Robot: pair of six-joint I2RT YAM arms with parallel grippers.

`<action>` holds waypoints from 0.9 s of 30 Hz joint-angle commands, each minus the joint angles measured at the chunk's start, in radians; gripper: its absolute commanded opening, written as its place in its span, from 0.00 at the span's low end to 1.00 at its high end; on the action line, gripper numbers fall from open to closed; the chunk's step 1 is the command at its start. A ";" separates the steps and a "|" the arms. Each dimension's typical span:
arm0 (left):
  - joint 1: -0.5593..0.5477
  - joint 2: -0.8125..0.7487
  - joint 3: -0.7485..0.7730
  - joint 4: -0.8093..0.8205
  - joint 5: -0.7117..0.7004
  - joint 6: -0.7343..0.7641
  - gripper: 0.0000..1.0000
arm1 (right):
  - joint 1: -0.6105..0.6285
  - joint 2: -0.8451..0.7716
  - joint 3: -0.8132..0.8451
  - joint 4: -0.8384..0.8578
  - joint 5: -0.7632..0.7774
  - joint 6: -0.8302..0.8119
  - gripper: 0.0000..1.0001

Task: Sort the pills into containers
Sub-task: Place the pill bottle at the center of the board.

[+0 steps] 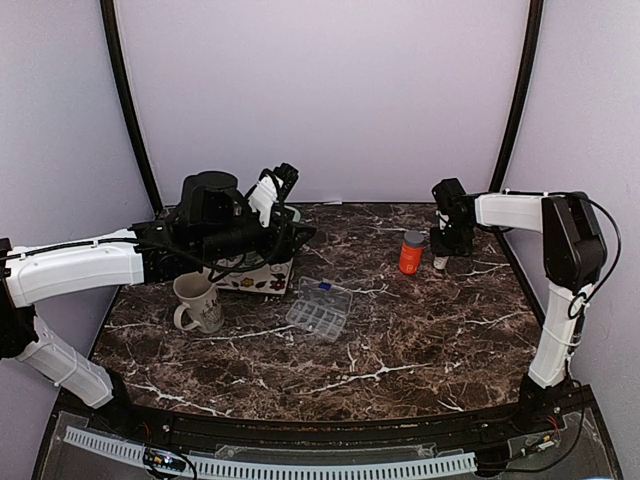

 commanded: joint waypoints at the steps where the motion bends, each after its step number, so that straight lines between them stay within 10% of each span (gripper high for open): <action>1: 0.006 -0.013 0.004 0.001 0.016 -0.005 0.61 | -0.008 0.013 0.016 0.019 -0.007 0.004 0.22; 27: 0.006 -0.018 0.005 0.003 0.019 -0.009 0.61 | -0.009 -0.030 0.001 0.017 -0.016 0.008 0.44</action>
